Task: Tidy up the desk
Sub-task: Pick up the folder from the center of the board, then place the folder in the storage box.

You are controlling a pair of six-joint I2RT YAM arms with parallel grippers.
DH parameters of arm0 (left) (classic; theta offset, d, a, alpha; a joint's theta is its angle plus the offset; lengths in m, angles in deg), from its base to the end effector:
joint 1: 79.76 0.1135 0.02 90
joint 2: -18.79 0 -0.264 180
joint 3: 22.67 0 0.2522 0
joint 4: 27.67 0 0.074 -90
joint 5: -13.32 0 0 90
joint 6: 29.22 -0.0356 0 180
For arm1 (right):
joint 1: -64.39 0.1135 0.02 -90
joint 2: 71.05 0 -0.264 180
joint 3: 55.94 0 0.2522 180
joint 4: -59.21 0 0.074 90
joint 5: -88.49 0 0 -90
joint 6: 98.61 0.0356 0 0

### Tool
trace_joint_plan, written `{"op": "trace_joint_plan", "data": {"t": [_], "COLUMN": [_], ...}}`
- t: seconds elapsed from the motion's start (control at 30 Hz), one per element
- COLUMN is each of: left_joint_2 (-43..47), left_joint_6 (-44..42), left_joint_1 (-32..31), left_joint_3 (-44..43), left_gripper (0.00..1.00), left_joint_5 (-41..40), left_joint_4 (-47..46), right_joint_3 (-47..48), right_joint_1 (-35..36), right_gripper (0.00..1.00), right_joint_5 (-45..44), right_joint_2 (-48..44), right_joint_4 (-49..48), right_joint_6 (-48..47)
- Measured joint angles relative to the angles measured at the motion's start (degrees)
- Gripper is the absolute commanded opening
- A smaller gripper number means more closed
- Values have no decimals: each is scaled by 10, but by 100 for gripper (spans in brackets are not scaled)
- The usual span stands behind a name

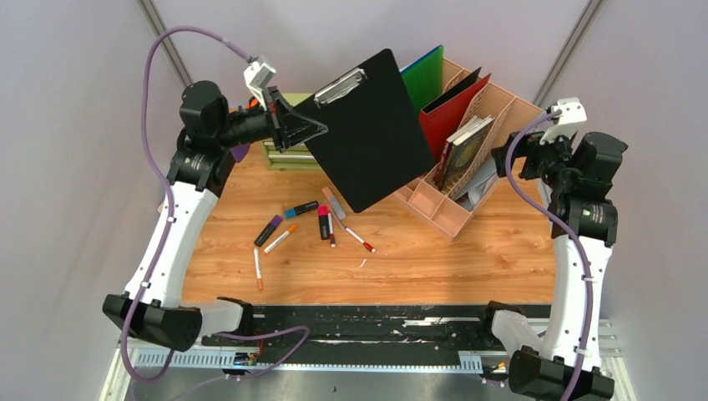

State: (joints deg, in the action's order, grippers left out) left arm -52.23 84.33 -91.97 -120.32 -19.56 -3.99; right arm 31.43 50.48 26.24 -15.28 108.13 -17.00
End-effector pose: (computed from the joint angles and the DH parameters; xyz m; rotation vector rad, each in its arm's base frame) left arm 0.2407 -0.0827 0.4810 0.6882 1.5351 -1.2280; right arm 0.1855 -0.0289 0.4325 -0.2416 1.8253 0.1813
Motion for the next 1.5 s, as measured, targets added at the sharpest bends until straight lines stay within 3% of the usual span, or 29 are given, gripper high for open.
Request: {"op": "trace_joint_plan", "data": {"t": [0.23,0.43,0.7,0.9,1.5], "left_joint_2": [-84,-216,-382,-454,-563], "left_joint_6": [-58,-72,-92,-130,-167], "left_joint_1": [-106,-175,-246,-286,-369], "left_joint_3": [-129,-268,-448,-564,-609], "left_gripper": [0,0,0,0,0], "left_joint_5": [-67,-129,-193,-242,-371], "left_joint_4": [74,118,170,205,147], "right_joint_3": [-10,-28,-102,-164,-190], "right_joint_1": [-90,-254,-367,-407,-422], "right_gripper": [89,88,88,87,87], "right_joint_5": [23,132,240,309,366], "right_joint_2": [2,29,55,58,65], "right_joint_4": [11,6,-11,-48,-80], "right_joint_6": [25,83,108,124,126]}}
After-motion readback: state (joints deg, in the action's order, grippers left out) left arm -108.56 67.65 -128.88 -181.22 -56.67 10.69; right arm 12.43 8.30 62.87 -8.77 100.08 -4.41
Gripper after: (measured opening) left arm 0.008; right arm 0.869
